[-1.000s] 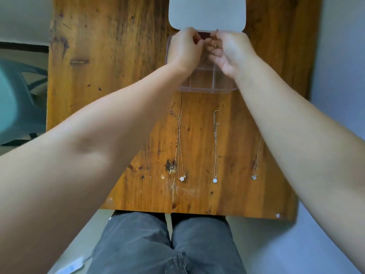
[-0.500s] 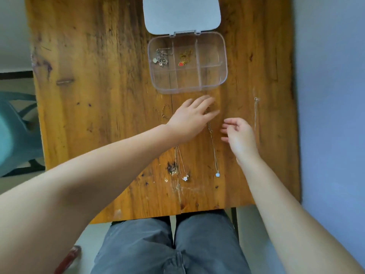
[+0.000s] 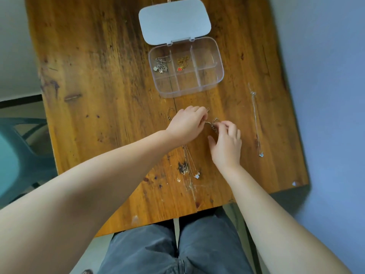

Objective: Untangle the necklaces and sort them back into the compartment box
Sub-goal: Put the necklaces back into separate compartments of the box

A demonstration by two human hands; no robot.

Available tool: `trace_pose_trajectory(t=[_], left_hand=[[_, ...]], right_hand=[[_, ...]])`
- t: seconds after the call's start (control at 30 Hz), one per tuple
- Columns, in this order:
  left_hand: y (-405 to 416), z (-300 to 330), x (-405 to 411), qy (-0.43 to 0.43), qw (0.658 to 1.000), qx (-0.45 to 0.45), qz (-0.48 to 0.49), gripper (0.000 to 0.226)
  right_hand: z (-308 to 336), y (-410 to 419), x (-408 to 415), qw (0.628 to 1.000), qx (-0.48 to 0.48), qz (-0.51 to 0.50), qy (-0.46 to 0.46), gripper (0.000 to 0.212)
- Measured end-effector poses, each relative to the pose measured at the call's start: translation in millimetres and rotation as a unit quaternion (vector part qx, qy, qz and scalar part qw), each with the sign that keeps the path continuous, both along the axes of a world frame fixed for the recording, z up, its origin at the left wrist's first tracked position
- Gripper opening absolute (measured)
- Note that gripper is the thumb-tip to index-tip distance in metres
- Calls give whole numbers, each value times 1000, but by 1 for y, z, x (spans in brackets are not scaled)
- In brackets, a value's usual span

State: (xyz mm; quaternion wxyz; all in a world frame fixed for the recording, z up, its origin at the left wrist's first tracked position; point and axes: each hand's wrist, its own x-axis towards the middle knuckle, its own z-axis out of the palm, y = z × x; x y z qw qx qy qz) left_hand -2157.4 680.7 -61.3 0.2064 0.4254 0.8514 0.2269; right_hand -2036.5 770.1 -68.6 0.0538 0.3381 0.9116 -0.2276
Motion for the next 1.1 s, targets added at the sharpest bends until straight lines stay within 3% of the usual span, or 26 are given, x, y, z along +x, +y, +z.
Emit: trace_pose_trajectory(t=[0.1, 0.17, 0.23, 0.3, 0.37, 0.47, 0.53, 0.57, 0.67, 0.77, 0.9, 0.97, 1.03, 1.1], left_hand=[[6, -6, -1, 21, 998, -55, -13, 37], [9, -8, 0, 46, 995, -76, -41, 42], [11, -8, 2, 51, 994, -74, -58, 45], [12, -4, 4, -4, 998, -47, -52, 50], [15, 7, 6, -171, 985, 16, 8, 54], [18, 33, 5, -422, 892, 103, 124, 30], [17, 46, 6, -435, 880, 133, 135, 10], [14, 50, 6, -428, 880, 144, 146, 17], [-3, 56, -4, -457, 836, 198, 229, 26], [-30, 51, -26, -518, 732, 282, 341, 26], [-52, 47, -55, -550, 557, 367, 502, 21], [-50, 49, -63, -538, 539, 357, 540, 19], [-44, 54, -65, -531, 550, 323, 558, 15], [-37, 60, -66, -536, 539, 310, 571, 15]], right_hand=[[-3, 6, -5, 1000, 16, -7, 2, 21], [-3, 9, -9, 999, 27, 11, -16, 19], [3, 11, -12, 1000, -21, 5, 5, 18], [17, 17, -17, 989, -132, -34, 65, 12], [39, 22, -24, 965, -217, -75, 130, 8], [79, 31, -46, 900, -351, -127, 224, 11], [105, 38, -65, 809, -491, -155, 283, 11], [116, 43, -76, 767, -536, -169, 307, 10], [132, 51, -107, 724, -559, -218, 339, 10], [132, 48, -135, 725, -562, -238, 320, 14], [119, 30, -162, 731, -585, -219, 276, 15], [107, 16, -172, 746, -590, -198, 237, 16], [92, 2, -179, 783, -567, -174, 187, 19], [77, -8, -180, 825, -528, -150, 136, 22]])
